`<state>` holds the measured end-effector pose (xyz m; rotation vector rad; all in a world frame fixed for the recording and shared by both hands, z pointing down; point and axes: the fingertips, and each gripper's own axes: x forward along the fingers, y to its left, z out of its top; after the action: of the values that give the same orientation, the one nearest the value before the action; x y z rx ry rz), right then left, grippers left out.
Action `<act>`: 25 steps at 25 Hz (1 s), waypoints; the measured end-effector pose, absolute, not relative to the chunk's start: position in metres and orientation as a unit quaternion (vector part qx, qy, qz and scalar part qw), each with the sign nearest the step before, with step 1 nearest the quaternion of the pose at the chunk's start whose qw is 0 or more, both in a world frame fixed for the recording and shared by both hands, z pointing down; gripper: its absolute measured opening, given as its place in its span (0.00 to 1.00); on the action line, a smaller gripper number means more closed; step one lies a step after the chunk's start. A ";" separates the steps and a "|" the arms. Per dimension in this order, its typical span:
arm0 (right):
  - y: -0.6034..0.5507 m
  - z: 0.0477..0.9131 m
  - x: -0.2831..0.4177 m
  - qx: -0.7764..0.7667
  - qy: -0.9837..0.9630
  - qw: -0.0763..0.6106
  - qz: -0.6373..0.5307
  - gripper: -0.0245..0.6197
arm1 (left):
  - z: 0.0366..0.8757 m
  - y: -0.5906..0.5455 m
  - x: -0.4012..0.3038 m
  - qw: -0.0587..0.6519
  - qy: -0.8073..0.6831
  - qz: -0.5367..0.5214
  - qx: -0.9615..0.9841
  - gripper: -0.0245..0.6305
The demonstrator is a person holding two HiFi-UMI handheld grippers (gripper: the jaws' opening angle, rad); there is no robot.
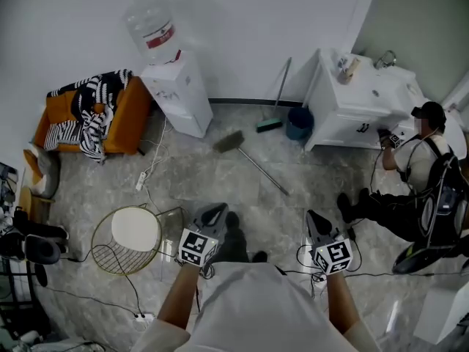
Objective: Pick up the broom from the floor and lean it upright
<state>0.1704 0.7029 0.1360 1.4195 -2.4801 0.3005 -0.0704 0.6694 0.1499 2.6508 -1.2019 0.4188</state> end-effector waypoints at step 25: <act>0.421 0.242 0.089 0.496 -0.823 0.202 0.187 0.04 | 0.275 0.377 -0.125 0.121 -0.324 0.188 0.919 0.05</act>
<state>0.0894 0.4210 0.2416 1.3856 -2.2989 0.5232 -0.1248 0.3774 0.2749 2.6848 -0.9473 0.5477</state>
